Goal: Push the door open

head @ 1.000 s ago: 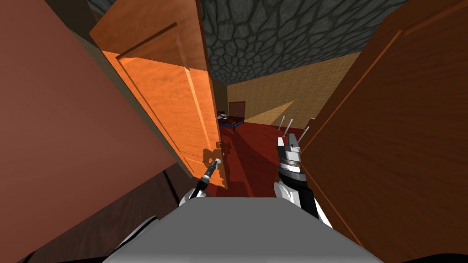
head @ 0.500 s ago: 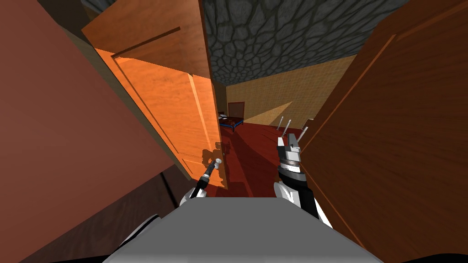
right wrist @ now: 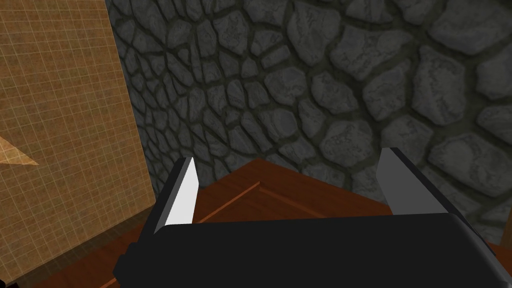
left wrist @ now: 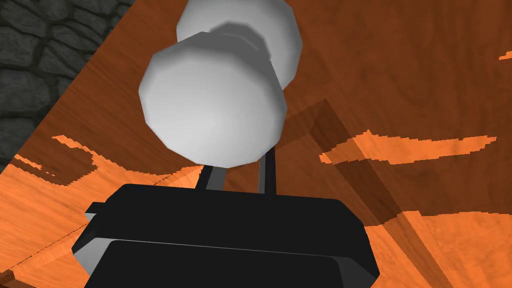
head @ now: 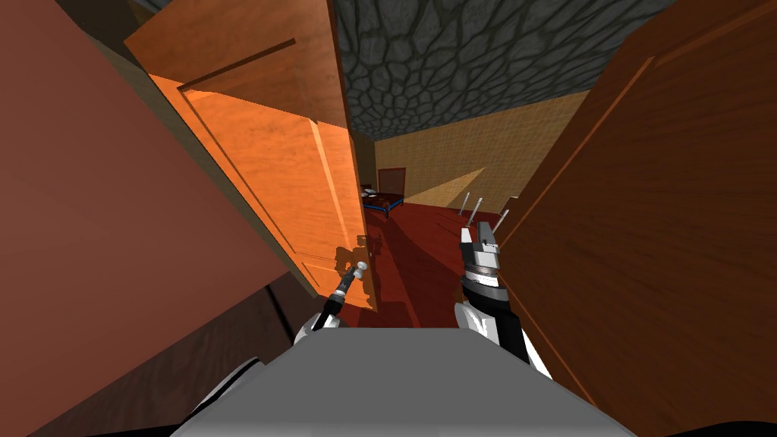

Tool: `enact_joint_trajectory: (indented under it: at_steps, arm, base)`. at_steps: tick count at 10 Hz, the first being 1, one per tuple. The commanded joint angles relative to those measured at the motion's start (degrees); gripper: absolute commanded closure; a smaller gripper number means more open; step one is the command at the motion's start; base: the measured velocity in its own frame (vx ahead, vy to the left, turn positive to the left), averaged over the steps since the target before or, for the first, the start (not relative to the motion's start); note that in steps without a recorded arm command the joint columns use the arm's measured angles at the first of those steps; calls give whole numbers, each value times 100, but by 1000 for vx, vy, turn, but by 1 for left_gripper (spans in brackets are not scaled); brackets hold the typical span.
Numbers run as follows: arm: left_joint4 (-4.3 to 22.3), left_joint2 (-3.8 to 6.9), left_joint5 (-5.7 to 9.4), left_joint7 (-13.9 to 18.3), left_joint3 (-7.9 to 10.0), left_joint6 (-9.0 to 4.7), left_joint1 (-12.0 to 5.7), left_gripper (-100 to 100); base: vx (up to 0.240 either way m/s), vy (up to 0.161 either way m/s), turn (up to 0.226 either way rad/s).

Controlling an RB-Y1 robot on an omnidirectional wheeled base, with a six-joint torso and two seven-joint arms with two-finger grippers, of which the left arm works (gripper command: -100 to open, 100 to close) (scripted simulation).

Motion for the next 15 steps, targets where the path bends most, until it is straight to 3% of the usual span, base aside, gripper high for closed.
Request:
enact_joint_trajectory:
  at_steps: [1, 15]
  arm:
    - [9, 25, -62, -244, 12, -15, 48, -100]
    - [173, 329, -481, -2302, 246, -200, 250, -100]
  base:
    - [-63, -29, -12]
    - [-46, -26, -5]
